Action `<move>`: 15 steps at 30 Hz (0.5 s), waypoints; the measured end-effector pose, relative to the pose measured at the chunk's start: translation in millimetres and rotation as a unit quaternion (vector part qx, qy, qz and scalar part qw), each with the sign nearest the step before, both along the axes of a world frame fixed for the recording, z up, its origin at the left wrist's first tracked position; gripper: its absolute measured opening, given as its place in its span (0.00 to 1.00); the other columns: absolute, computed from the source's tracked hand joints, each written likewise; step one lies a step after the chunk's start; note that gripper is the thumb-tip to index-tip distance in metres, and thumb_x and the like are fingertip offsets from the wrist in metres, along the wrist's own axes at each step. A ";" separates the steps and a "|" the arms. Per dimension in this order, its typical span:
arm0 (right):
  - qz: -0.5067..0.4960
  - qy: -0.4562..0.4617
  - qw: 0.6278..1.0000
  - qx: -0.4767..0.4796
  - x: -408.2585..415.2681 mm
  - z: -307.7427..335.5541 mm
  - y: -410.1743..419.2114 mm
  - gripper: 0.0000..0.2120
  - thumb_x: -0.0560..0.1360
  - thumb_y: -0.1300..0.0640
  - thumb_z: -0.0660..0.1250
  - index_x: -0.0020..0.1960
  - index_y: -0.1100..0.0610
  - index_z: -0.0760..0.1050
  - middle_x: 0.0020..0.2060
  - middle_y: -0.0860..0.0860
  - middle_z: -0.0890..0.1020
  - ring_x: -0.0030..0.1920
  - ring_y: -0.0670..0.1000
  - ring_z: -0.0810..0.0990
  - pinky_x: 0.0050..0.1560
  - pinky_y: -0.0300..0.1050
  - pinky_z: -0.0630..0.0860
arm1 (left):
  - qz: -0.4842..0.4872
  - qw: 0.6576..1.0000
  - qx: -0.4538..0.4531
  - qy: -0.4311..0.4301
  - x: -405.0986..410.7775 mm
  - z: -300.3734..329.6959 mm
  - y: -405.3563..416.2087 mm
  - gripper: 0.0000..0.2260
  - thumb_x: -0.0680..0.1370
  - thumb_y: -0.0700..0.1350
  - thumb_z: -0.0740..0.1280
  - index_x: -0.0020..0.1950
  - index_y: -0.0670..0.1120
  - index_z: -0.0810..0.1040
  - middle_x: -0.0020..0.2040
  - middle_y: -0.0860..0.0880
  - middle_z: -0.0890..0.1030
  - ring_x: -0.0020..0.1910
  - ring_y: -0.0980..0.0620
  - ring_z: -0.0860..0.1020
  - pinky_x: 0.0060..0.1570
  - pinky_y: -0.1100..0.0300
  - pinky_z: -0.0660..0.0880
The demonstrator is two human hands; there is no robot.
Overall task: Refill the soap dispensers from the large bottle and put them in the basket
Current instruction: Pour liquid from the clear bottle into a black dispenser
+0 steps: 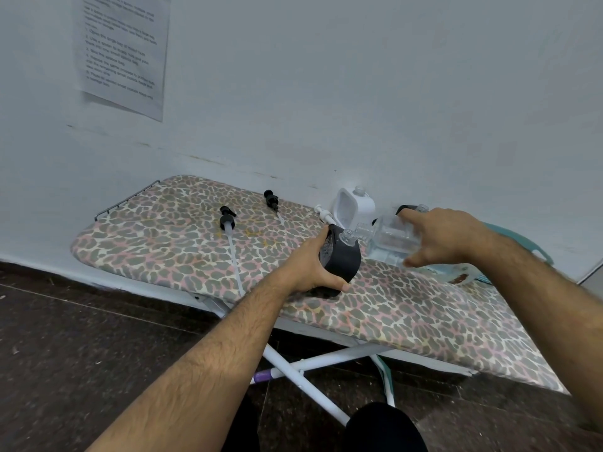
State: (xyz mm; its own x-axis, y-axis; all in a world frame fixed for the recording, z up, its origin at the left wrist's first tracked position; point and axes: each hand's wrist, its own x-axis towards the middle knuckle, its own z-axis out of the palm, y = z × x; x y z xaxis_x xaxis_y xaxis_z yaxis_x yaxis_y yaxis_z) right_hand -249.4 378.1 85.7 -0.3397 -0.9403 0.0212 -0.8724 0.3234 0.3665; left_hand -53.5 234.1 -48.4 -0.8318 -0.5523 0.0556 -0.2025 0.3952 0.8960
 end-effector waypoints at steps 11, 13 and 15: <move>0.000 0.000 1.000 0.002 2.0 1.8 0.8 0.37 0.64 0.35 0.73 0.66 0.45 0.63 0.33 0.37 0.65 0.33 0.39 0.66 0.28 0.40 0.60 | 0.001 1.000 0.000 0.001 0.5 -0.2 0.3 0.54 0.62 0.50 0.84 0.80 0.54 0.56 0.72 0.49 0.71 0.70 0.46 0.71 0.71 0.45 0.70; 0.003 0.001 1.000 0.002 1.5 1.6 1.0 0.37 0.63 0.34 0.73 0.65 0.45 0.63 0.33 0.38 0.65 0.33 0.39 0.66 0.28 0.40 0.60 | 0.002 1.000 -0.001 -0.002 0.7 0.0 0.3 0.55 0.62 0.50 0.84 0.81 0.54 0.55 0.72 0.49 0.71 0.70 0.47 0.71 0.71 0.45 0.69; 0.005 0.001 1.000 0.002 1.2 1.2 0.6 0.36 0.63 0.34 0.73 0.64 0.45 0.63 0.33 0.38 0.66 0.33 0.39 0.66 0.28 0.40 0.61 | 0.002 1.000 0.000 -0.005 0.9 0.0 0.1 0.56 0.62 0.50 0.84 0.82 0.53 0.54 0.73 0.49 0.71 0.71 0.47 0.71 0.71 0.45 0.69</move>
State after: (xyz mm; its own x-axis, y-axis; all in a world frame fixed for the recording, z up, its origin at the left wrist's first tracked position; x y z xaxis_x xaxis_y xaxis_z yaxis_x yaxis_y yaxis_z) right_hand -248.2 378.7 87.0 -0.3302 -0.9437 0.0186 -0.8750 0.3135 0.3690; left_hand -52.6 234.2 -48.4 -0.8300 -0.5558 0.0480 -0.2123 0.3944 0.8941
